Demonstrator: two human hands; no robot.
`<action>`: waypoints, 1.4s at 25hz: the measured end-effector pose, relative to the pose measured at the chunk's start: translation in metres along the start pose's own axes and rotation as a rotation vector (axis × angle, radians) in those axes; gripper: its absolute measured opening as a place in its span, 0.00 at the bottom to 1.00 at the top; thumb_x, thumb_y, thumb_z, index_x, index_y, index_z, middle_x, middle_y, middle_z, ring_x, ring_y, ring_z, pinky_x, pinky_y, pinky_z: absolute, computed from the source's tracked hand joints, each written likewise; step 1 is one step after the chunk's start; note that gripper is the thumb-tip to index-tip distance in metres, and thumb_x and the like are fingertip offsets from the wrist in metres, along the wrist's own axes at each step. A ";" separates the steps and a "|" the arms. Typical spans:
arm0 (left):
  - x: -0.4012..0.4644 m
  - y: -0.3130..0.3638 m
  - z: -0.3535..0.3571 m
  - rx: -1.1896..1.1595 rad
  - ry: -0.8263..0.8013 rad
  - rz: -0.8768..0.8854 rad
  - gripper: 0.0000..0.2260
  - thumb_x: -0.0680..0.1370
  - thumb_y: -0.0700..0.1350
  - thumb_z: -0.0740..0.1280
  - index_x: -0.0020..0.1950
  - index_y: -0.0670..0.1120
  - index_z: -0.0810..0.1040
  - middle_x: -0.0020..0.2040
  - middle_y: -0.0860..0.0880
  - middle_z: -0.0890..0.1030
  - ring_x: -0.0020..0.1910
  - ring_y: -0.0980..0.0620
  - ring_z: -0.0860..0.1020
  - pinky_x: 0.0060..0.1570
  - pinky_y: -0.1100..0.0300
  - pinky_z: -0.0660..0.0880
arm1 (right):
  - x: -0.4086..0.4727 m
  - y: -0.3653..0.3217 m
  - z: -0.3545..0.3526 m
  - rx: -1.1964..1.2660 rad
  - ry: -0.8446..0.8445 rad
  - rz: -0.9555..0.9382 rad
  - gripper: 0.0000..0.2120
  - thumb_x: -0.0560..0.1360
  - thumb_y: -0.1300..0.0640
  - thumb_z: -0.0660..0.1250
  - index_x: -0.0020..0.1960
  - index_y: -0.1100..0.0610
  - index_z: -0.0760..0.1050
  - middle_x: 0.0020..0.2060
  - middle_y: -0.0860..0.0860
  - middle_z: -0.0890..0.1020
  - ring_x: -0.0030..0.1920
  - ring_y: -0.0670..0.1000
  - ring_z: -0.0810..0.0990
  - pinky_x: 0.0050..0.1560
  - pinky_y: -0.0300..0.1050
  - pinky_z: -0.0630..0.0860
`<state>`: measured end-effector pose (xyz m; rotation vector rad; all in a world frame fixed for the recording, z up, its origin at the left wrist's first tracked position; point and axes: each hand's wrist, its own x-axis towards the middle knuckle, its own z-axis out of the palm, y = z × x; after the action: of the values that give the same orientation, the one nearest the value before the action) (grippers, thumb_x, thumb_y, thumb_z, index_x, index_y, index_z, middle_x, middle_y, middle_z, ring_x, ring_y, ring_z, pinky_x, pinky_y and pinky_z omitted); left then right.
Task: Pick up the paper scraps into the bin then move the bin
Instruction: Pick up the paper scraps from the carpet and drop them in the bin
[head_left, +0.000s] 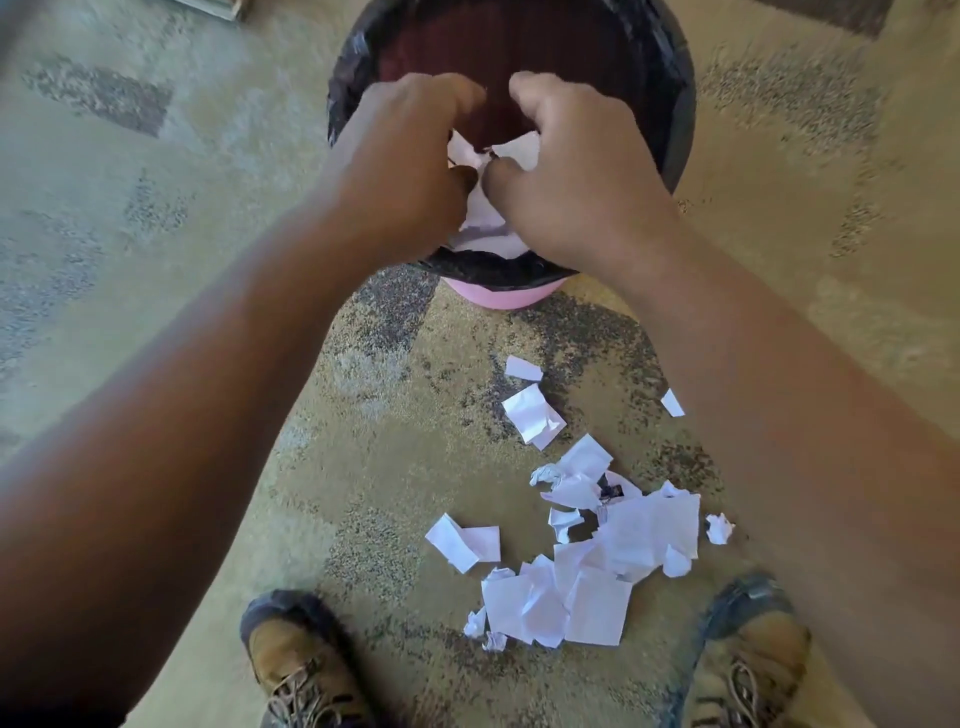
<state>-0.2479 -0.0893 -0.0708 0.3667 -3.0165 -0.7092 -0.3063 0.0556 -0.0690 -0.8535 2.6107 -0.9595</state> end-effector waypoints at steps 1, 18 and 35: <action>-0.011 0.009 0.000 -0.047 0.088 0.018 0.16 0.74 0.38 0.66 0.59 0.47 0.83 0.51 0.52 0.84 0.50 0.52 0.81 0.47 0.61 0.75 | -0.010 0.001 0.002 0.075 0.123 -0.050 0.13 0.73 0.57 0.61 0.52 0.60 0.79 0.44 0.54 0.82 0.46 0.58 0.80 0.47 0.55 0.77; -0.120 -0.008 0.238 -0.002 -0.740 -0.118 0.50 0.72 0.59 0.77 0.83 0.54 0.48 0.84 0.47 0.41 0.83 0.38 0.41 0.78 0.37 0.54 | -0.210 0.178 0.134 -0.094 -0.501 0.873 0.45 0.68 0.47 0.78 0.78 0.51 0.61 0.76 0.57 0.61 0.74 0.62 0.64 0.72 0.57 0.67; -0.214 -0.008 0.239 -0.691 -0.450 -0.926 0.06 0.78 0.39 0.65 0.46 0.47 0.81 0.39 0.50 0.80 0.32 0.53 0.76 0.24 0.67 0.71 | -0.247 0.181 0.136 0.119 -0.367 0.662 0.08 0.76 0.61 0.65 0.39 0.57 0.69 0.37 0.50 0.71 0.40 0.55 0.71 0.40 0.48 0.65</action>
<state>-0.0561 0.0577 -0.2820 1.7549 -2.5151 -1.9956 -0.1343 0.2434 -0.2858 -0.0869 2.2391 -0.6759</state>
